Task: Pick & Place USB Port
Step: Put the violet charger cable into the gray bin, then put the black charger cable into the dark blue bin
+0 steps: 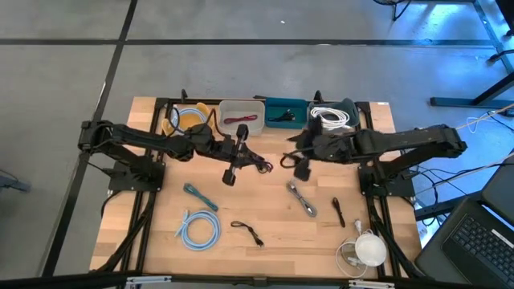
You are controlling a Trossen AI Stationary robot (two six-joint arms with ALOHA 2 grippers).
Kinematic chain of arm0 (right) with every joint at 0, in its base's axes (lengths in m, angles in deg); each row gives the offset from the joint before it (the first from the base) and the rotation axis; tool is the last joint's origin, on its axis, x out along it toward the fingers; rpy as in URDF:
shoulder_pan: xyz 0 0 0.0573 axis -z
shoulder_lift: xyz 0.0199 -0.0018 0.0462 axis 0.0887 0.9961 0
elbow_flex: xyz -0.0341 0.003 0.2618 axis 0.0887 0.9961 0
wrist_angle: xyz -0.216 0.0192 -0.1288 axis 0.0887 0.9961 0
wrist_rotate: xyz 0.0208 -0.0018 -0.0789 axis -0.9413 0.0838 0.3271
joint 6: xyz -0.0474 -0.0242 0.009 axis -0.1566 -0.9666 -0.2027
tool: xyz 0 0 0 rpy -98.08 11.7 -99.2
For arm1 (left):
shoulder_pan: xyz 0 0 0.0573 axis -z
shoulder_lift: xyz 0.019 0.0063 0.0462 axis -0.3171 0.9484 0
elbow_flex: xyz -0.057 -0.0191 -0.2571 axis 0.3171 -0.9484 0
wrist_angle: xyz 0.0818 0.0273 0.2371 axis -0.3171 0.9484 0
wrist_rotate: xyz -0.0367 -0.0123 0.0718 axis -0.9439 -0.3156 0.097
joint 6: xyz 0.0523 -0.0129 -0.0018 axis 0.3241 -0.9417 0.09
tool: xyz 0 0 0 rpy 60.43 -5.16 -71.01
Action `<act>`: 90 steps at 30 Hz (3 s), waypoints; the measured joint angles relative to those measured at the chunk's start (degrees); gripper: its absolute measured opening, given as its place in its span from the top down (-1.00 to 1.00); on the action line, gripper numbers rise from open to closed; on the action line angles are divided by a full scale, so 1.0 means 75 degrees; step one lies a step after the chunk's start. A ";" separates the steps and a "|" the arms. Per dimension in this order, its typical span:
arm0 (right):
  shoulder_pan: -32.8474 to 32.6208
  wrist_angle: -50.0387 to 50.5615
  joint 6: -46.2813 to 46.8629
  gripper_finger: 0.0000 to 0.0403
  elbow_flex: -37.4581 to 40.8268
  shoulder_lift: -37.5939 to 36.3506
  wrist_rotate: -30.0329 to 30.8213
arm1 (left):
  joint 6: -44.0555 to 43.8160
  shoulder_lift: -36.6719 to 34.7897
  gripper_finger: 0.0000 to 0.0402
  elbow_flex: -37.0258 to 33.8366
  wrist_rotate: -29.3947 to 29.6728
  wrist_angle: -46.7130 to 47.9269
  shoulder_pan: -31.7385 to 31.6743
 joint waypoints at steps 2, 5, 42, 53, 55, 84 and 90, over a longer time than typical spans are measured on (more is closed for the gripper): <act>-0.0002 0.1131 0.0648 -0.23 0.0000 -0.0226 0.0464 | 0.0154 -0.0176 0.94 0.0032 0.0111 0.0658 -0.0176; 0.0000 0.2488 0.1563 -0.25 0.0000 -0.0459 0.1052 | 0.0705 -0.0333 0.94 0.0535 0.0671 0.2510 -0.0608; -0.0003 0.3146 0.2317 -0.26 0.0012 -0.0589 0.1426 | 0.3387 0.4732 0.90 0.4600 0.3816 0.8998 -0.3631; -0.0003 0.3113 0.2336 -0.26 0.0012 -0.0589 0.1407 | 0.3355 0.4584 0.13 0.4595 0.4235 0.9128 -0.3619; -0.0003 0.3113 0.2341 -0.26 0.0012 -0.0589 0.1407 | 0.3322 0.4500 0.05 0.4593 0.4289 0.9255 -0.3577; -0.0006 0.3107 0.2345 -0.26 0.0015 -0.0589 0.1407 | 0.4373 0.3973 -0.01 0.4283 0.2366 1.0212 -0.0857; -0.0006 0.3093 0.2392 -0.26 0.0015 -0.0589 0.1406 | 0.4371 0.4541 0.01 0.4280 0.2355 0.9945 -0.0951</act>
